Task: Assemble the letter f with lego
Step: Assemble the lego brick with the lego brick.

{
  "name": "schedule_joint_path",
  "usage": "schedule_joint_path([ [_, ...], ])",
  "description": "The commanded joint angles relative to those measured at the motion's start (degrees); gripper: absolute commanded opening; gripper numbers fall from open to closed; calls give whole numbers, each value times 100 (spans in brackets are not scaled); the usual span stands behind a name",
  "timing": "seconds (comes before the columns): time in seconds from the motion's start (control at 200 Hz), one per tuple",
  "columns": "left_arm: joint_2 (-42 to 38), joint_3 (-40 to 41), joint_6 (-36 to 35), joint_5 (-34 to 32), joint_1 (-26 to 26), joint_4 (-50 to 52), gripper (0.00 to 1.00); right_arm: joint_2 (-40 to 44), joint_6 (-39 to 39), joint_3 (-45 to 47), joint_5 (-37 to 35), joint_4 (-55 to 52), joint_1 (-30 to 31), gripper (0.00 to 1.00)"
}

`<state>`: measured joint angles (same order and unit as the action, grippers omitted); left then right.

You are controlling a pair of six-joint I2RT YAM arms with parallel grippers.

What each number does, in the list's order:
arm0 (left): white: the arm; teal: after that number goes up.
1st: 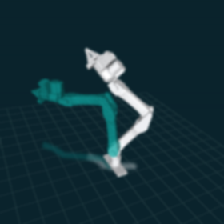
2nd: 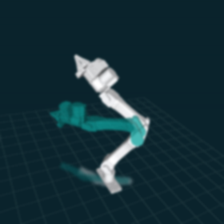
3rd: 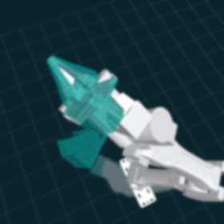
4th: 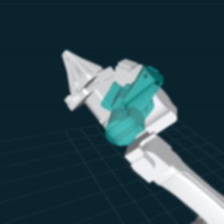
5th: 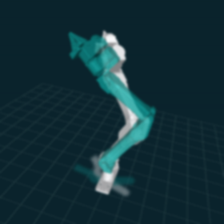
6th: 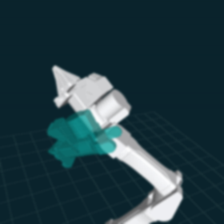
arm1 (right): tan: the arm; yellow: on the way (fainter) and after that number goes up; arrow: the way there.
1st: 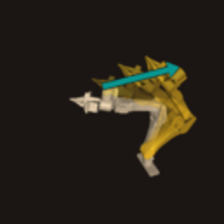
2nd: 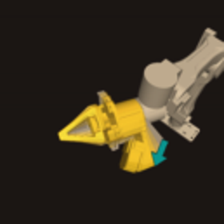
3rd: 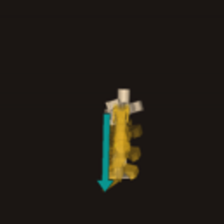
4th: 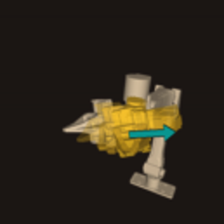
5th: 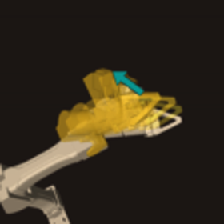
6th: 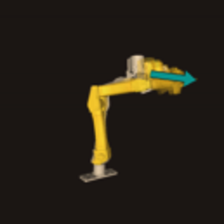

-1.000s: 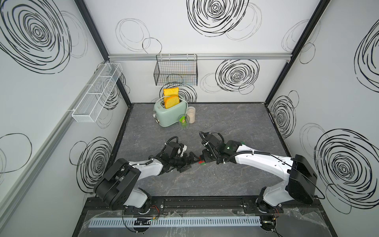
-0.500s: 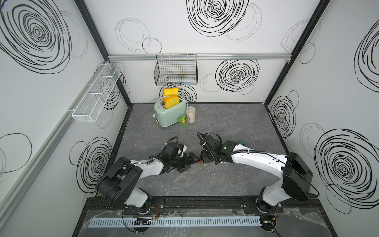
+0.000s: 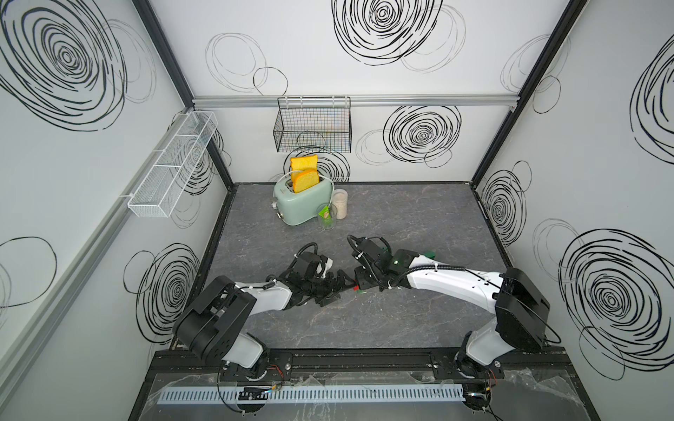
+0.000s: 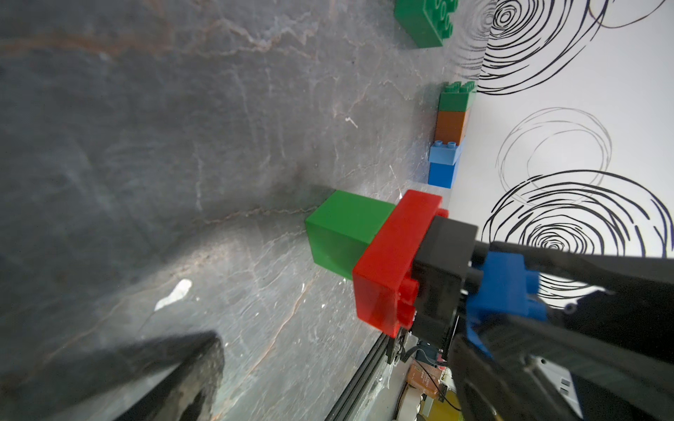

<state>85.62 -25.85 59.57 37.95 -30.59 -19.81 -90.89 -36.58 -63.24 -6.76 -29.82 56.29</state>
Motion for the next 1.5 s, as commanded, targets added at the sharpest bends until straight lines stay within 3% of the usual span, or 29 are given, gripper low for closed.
schedule_joint_path([
  [0.0, 235, -8, 16, -169, 18, 14, 98, -120, 18, -155, 11, -12, 35, 36],
  [0.515, -136, -79, -368, -481, 141, 920, 98, -203, -47, 63, -50, 7, 76, 35],
  [0.9, -18, -32, -292, -693, 150, 1003, 97, -168, -166, 18, 208, 182, 1, 36],
  [1.496, -544, -268, -744, -718, 281, 1605, 98, -25, -263, -228, -510, -82, 95, 36],
])
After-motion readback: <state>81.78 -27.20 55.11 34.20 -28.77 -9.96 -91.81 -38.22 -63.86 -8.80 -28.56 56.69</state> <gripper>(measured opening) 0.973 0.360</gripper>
